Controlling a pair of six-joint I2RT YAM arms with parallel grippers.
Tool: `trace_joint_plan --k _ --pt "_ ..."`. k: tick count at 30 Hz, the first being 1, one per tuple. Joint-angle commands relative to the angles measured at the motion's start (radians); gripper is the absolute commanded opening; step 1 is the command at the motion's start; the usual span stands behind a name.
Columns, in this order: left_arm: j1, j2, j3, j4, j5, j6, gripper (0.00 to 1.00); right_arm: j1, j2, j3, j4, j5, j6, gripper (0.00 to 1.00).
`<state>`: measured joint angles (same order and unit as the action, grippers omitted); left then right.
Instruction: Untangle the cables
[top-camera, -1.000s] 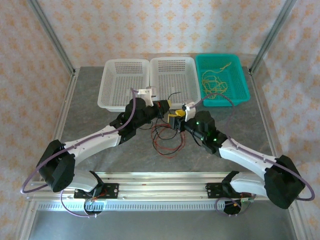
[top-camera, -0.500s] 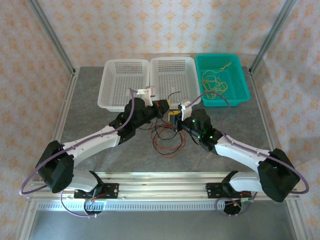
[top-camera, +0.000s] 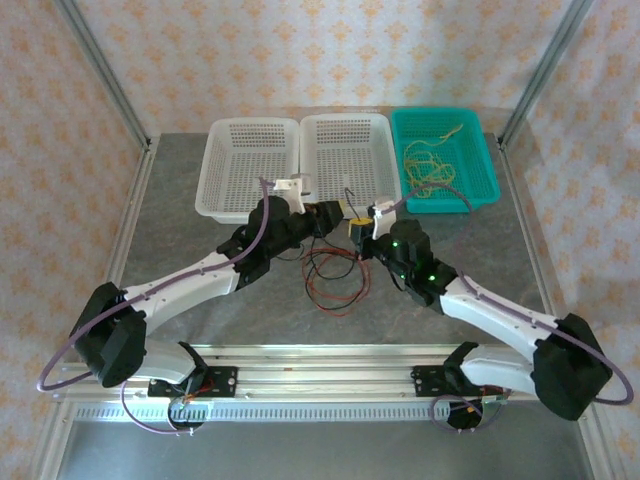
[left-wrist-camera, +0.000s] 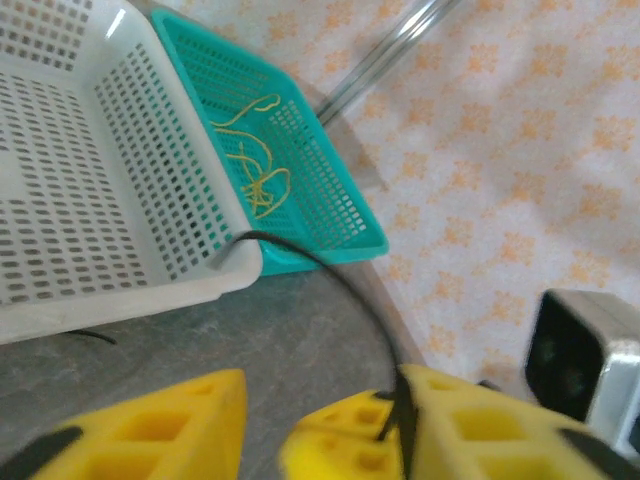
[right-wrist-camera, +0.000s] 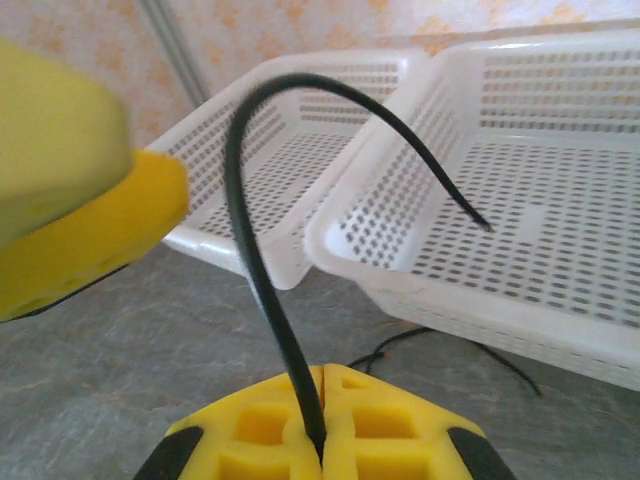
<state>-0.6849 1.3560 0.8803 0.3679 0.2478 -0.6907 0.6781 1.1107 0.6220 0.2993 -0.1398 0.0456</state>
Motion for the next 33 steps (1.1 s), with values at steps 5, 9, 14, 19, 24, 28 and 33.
trace_joint_plan --k 5,9,14,19,24,28,33 --pt "0.002 -0.126 -0.152 -0.112 -0.177 0.087 0.58 0.001 -0.148 -0.002 -0.138 0.155 -0.033 0.00" --pt "-0.021 -0.142 -0.238 -0.117 -0.237 0.099 0.61 0.001 -0.209 0.026 -0.191 0.159 -0.028 0.00" --pt "-0.072 -0.114 -0.298 -0.079 -0.262 0.146 0.67 0.001 -0.240 0.093 -0.252 0.141 -0.028 0.00" --pt "-0.119 -0.061 -0.311 -0.044 -0.299 0.158 0.69 0.001 -0.250 0.167 -0.320 0.159 -0.033 0.00" --pt "-0.137 -0.035 -0.318 -0.006 -0.306 0.148 0.67 0.001 -0.263 0.233 -0.391 0.203 -0.031 0.00" --pt "-0.139 -0.110 -0.362 0.061 -0.336 0.142 0.68 0.001 -0.222 0.333 -0.452 0.224 0.011 0.00" --pt "-0.133 -0.213 -0.357 0.037 -0.433 0.169 0.75 0.001 -0.104 0.456 -0.503 0.339 0.040 0.00"
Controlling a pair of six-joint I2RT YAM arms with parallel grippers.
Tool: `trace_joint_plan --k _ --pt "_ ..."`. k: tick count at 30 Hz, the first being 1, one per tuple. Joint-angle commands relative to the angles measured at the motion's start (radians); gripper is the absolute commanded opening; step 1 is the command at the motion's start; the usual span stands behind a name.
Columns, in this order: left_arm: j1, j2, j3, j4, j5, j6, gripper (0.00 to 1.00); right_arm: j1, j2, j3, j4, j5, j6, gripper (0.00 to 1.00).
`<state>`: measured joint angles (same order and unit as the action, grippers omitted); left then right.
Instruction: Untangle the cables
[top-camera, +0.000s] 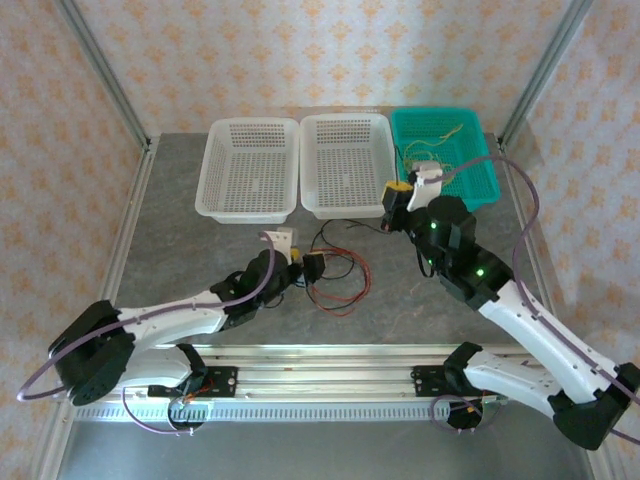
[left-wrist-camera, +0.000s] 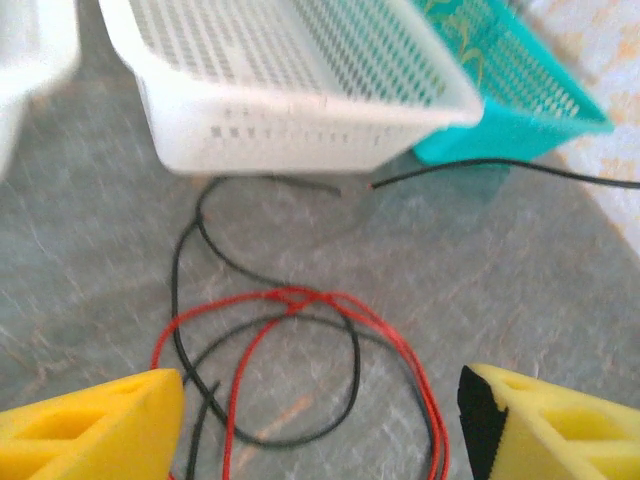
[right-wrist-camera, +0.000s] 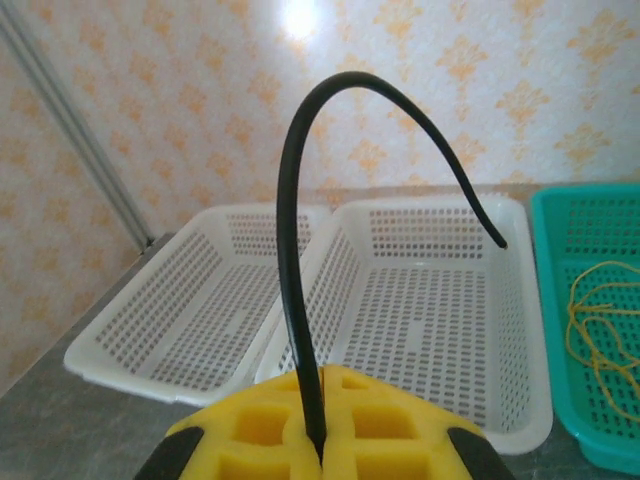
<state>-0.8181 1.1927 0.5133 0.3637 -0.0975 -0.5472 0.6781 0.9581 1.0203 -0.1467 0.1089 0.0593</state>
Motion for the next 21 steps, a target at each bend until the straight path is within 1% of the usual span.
trace_joint_plan --k 1,6,8,15,21 --pt "0.004 -0.061 0.018 0.032 -0.102 0.035 0.76 0.001 0.085 0.090 -0.069 0.117 0.024 0.00" --pt "0.043 -0.084 0.051 0.019 -0.125 0.048 0.78 -0.004 0.250 0.240 -0.103 0.210 0.018 0.00" --pt "0.068 -0.081 0.064 0.034 -0.105 0.049 0.78 -0.020 0.312 0.315 -0.114 0.220 0.023 0.00" --pt "0.136 -0.025 0.165 0.015 -0.082 0.076 0.78 -0.115 0.501 0.543 -0.146 0.181 0.033 0.00" --pt "0.188 0.061 0.309 -0.059 -0.053 0.100 0.78 -0.179 0.661 0.687 -0.172 0.110 0.035 0.00"
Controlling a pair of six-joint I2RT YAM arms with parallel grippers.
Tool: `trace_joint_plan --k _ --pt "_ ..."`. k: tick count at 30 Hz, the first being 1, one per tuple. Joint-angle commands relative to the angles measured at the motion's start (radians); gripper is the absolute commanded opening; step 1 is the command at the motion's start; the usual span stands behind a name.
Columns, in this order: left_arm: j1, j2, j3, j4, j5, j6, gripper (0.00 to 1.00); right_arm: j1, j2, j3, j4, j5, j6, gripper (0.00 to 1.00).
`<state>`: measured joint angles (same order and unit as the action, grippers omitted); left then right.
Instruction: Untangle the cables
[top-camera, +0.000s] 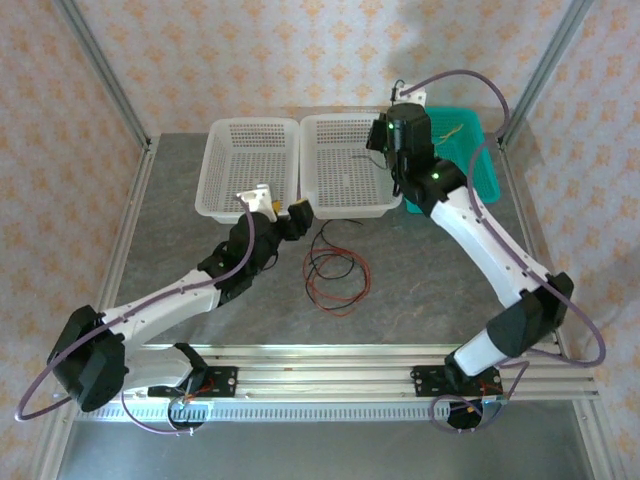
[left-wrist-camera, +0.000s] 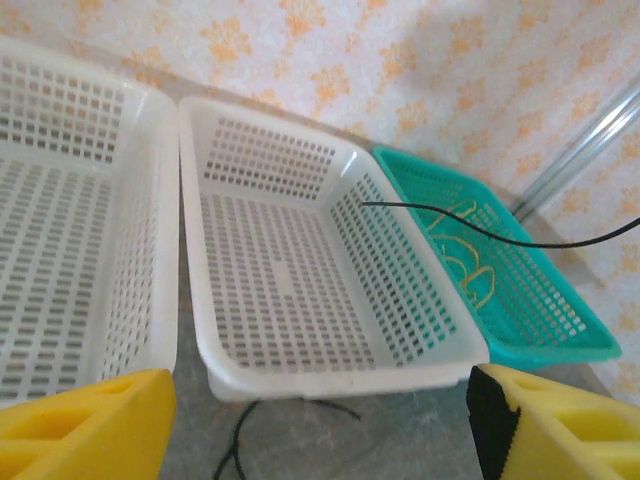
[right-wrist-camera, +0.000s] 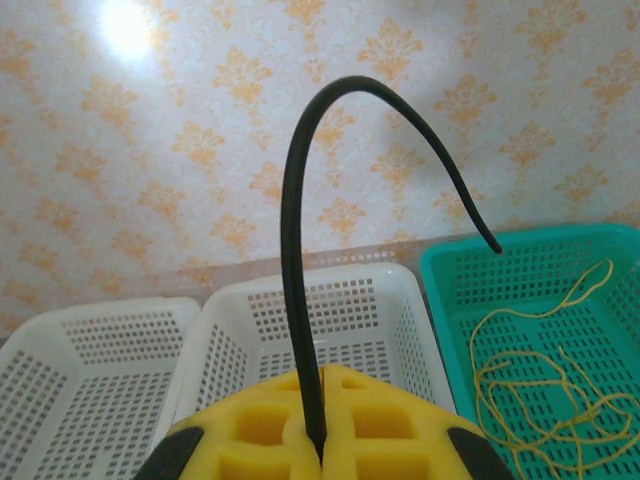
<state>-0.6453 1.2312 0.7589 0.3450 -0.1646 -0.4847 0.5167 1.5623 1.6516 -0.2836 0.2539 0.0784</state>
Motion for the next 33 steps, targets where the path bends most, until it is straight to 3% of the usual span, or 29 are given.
trace_joint_plan --k 1,4,8,14,16,21,26,33 --pt "0.024 0.035 0.082 -0.045 0.025 0.040 0.78 -0.027 0.084 0.080 -0.040 -0.042 0.016 0.00" --pt "0.041 0.074 0.146 -0.071 0.081 0.055 0.81 -0.048 0.172 0.157 -0.065 -0.048 0.008 0.00" --pt "0.041 0.122 0.217 -0.141 0.071 0.057 0.91 -0.078 0.275 0.234 -0.108 -0.075 0.022 0.00" --pt "0.044 0.178 0.258 -0.260 0.056 0.033 0.94 -0.094 0.378 0.269 -0.147 -0.080 0.053 0.00" --pt "0.046 0.182 0.241 -0.259 0.067 0.011 0.99 -0.096 0.408 0.273 -0.154 -0.101 0.054 0.00" --pt "0.089 0.225 0.251 -0.341 0.152 -0.095 0.99 -0.098 0.517 0.334 -0.226 -0.159 0.058 0.00" --pt "0.106 0.141 0.095 -0.174 0.124 -0.127 0.99 -0.098 0.586 0.345 -0.243 -0.221 0.077 0.00" --pt "0.126 0.142 0.086 -0.209 0.145 -0.124 0.99 -0.098 0.687 0.400 -0.267 -0.322 0.106 0.15"
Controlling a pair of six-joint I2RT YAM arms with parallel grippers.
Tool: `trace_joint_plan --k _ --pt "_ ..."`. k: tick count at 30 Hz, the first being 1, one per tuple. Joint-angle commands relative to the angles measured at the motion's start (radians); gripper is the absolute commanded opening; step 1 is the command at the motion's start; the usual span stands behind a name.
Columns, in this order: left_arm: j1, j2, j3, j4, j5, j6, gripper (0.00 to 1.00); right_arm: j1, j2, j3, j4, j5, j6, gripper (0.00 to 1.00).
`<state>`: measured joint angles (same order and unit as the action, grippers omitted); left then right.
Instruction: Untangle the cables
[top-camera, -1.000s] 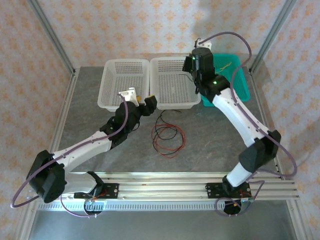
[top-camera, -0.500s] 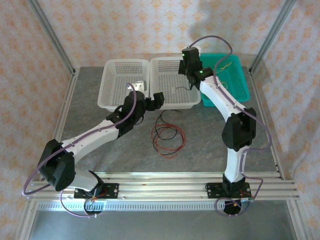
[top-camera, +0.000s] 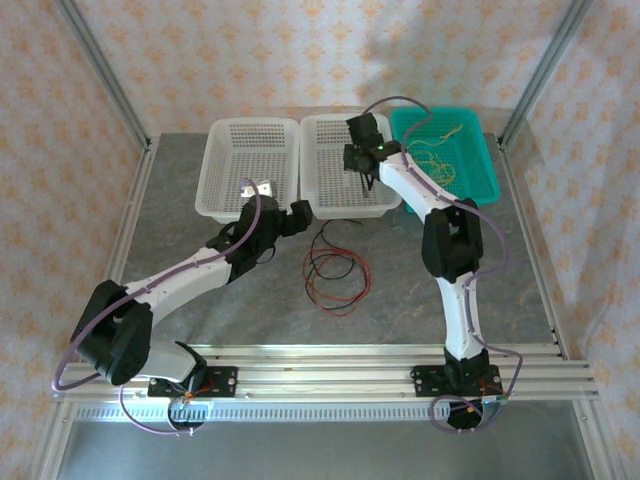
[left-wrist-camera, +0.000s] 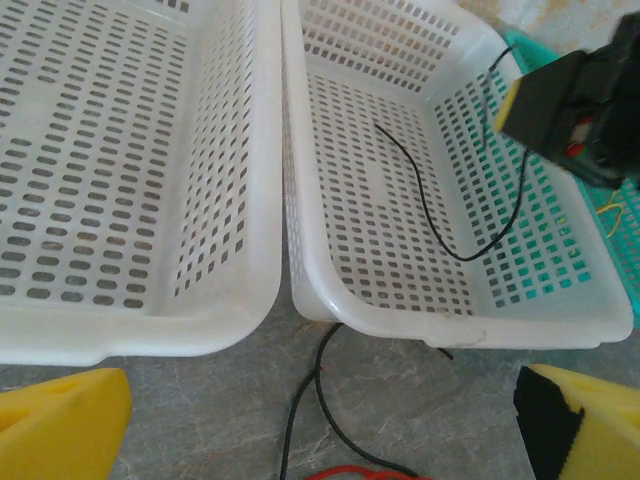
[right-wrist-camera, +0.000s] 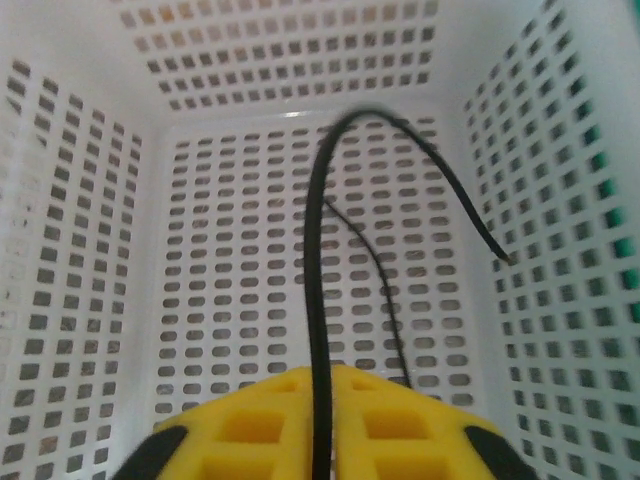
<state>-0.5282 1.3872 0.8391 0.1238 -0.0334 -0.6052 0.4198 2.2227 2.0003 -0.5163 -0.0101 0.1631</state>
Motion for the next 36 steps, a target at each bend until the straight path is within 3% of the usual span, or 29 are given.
trace_joint_plan --k 1,7,18,24,28,32,36 --pt "0.009 -0.011 0.007 0.002 0.015 0.006 0.99 -0.001 0.037 0.057 -0.037 -0.084 0.024 0.19" --pt "0.008 -0.002 0.002 -0.039 0.026 0.037 1.00 -0.001 0.044 0.051 -0.026 -0.128 0.036 0.43" --pt "-0.009 -0.022 -0.001 -0.089 0.026 0.083 0.99 -0.001 -0.115 -0.032 0.037 -0.090 0.108 0.45" --pt "-0.055 -0.025 0.001 -0.112 0.009 0.107 0.99 -0.001 -0.276 -0.224 0.119 -0.115 0.118 0.53" --pt "-0.091 -0.027 0.019 -0.160 -0.020 0.125 0.99 -0.001 -0.404 -0.343 0.139 -0.086 0.098 0.52" --pt "-0.133 -0.046 0.008 -0.189 -0.036 0.121 0.99 0.004 -0.528 -0.504 0.152 -0.103 0.064 0.40" --pt "-0.178 -0.057 -0.008 -0.213 -0.035 0.094 0.96 0.025 -0.640 -0.652 0.117 -0.090 0.073 0.36"
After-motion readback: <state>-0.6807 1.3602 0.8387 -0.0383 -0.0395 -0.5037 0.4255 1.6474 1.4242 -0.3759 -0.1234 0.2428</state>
